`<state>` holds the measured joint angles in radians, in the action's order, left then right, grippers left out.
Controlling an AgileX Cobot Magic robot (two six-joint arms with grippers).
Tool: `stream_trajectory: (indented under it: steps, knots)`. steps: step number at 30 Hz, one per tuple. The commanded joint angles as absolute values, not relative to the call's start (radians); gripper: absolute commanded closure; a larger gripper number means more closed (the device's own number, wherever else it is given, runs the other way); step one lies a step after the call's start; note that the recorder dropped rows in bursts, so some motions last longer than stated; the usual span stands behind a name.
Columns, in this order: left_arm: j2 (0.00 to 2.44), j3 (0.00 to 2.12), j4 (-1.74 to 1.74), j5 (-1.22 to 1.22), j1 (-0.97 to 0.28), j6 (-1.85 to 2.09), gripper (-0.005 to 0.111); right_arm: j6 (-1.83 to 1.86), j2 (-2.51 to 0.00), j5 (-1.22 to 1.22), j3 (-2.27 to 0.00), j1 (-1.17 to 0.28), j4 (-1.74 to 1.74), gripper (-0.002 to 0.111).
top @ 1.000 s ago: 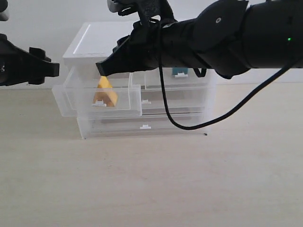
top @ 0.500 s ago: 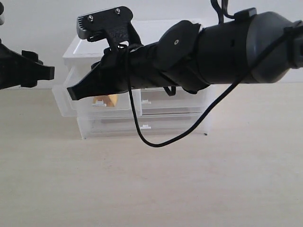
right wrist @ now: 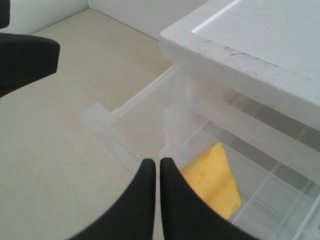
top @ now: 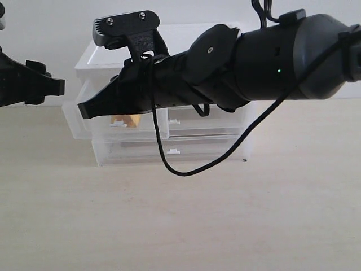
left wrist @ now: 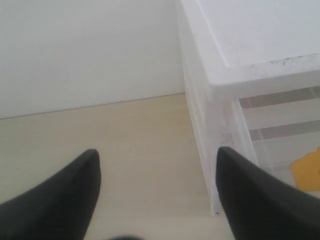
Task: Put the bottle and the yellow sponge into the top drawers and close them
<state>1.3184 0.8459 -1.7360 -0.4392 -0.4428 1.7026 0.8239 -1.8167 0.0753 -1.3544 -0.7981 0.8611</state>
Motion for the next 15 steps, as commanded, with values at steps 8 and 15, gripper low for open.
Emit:
stream_trajectory:
  steps: [8,15]
  knots:
    - [1.314,0.843,-1.744,-0.422,-0.440,1.708,0.046,0.838,-1.859,-0.008,-1.360,-0.797,0.846,0.108]
    - [1.314,0.843,-1.744,-0.403,-0.440,1.708,0.046,0.856,-1.881,-0.007,-1.420,-0.731,0.853,0.108]
